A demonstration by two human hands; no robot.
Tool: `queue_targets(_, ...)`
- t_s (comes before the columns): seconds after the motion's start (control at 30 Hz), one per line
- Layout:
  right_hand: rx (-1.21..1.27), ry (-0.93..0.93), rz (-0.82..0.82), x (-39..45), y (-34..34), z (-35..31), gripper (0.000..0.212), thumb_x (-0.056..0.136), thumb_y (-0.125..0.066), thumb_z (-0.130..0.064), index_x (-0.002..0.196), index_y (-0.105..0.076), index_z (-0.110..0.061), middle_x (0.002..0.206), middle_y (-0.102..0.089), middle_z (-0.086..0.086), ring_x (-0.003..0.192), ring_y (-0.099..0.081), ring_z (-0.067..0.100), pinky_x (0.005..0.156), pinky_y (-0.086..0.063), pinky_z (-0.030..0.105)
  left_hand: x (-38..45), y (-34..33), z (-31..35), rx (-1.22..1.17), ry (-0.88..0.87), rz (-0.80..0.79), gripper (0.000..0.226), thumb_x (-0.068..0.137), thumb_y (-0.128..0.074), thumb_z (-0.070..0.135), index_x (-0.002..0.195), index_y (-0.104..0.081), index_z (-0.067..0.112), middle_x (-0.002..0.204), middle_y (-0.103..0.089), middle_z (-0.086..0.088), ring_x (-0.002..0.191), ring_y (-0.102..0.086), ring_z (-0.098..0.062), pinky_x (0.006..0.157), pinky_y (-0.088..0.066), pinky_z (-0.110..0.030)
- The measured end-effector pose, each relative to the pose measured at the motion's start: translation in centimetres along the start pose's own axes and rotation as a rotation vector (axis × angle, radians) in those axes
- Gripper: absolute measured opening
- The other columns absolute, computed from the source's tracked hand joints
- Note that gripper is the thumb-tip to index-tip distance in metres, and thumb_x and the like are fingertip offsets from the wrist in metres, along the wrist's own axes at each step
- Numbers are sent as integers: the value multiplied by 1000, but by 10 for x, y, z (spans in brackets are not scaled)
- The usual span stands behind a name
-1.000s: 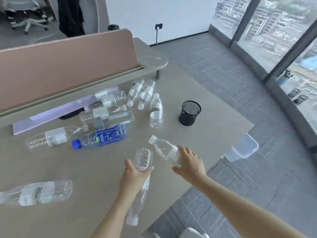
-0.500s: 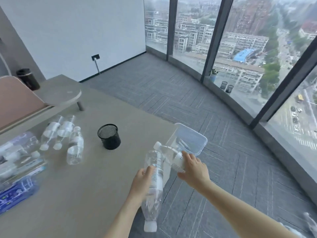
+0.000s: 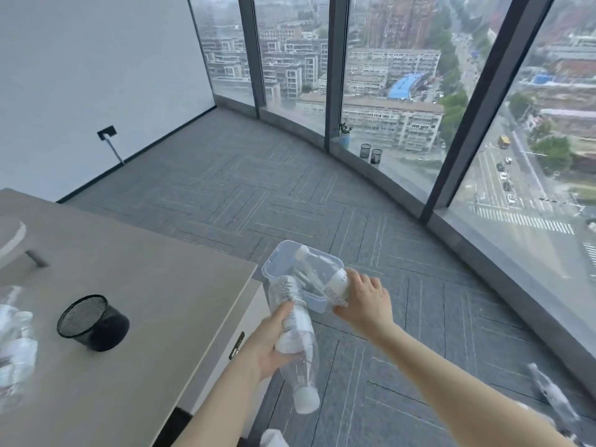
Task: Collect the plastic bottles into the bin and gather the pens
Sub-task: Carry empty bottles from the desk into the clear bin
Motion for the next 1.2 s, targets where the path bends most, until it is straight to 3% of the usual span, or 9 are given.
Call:
queue_targets(0.07,21,-24,-10,14,-3,8,77,75,-66,-44,139,-29,-25,126,-51,-1,119,-42,23,97,-35,34,19,-5,11,16,-14,19,40,88,-59,35,113,-55,4,78,-59,-15,62,-60,-27,52,-52,-35)
queue_targets(0.13,37,-52,-23,32,-5,15,76,74,-67,-44,137,-31,-24,124,-51,-1,118,-43,23,96,-36,34,40,-6,23,17,-24,52,58,83,-66,32,129,-43,5,94,-55,-18,61,-62,-28,52,-52,-36)
queue_targets(0.3,45,-102,-53,93,-8,24,61,74,-65,-43,125,-40,-21,116,-55,-1,110,-47,23,88,-38,34,95,-4,67,35,3,37,71,73,-76,31,130,-40,9,131,-49,-24,88,-63,-37,59,-55,-44)
queue_targets(0.37,48,-122,-53,122,-8,26,60,74,-65,-42,125,-40,-21,117,-55,-1,111,-47,23,88,-39,34,119,-7,94,72,10,14,73,73,-77,32,132,-39,11,129,-50,-25,86,-62,-37,59,-55,-44)
queue_targets(0.47,33,-154,-58,169,-6,29,58,74,-65,-40,123,-41,-21,119,-54,-2,112,-47,23,88,-39,34,153,-21,134,146,8,-33,58,81,-69,24,129,-38,13,112,-56,-21,76,-64,-33,54,-55,-41)
queue_targets(0.57,22,-167,-45,215,-5,26,57,75,-65,-40,123,-41,-21,119,-53,-1,112,-46,24,88,-39,35,183,-32,174,259,-36,-53,57,83,-68,24,130,-35,18,116,-58,-18,81,-65,-33,55,-56,-40)
queue_targets(0.7,3,-152,-77,256,-15,15,66,75,-67,-42,131,-37,-24,125,-48,0,115,-43,24,94,-40,36,217,-30,207,302,-64,7,66,81,-70,29,135,-33,24,128,-53,-16,107,-60,-35,71,-55,-41)
queue_targets(0.87,-50,-124,-107,312,-19,14,71,74,-68,-43,136,-35,-27,128,-44,1,118,-40,24,99,-36,35,256,-22,231,280,-36,85,61,80,-70,32,131,-37,25,125,-55,-12,109,-59,-34,84,-54,-46)
queue_targets(1.2,-71,6,-292,437,-52,22,64,76,-62,-42,132,-38,-23,124,-47,0,115,-42,24,96,-35,35,342,-27,268,37,-31,351,60,83,-66,35,134,-35,23,122,-57,-12,97,-62,-26,72,-54,-38)
Point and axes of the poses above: each hand's wrist, its own x-axis towards the middle knuckle, its own y-axis out of the back of the hand, z = x × y, the point moved 2 cm from there along x, towards the middle knuckle
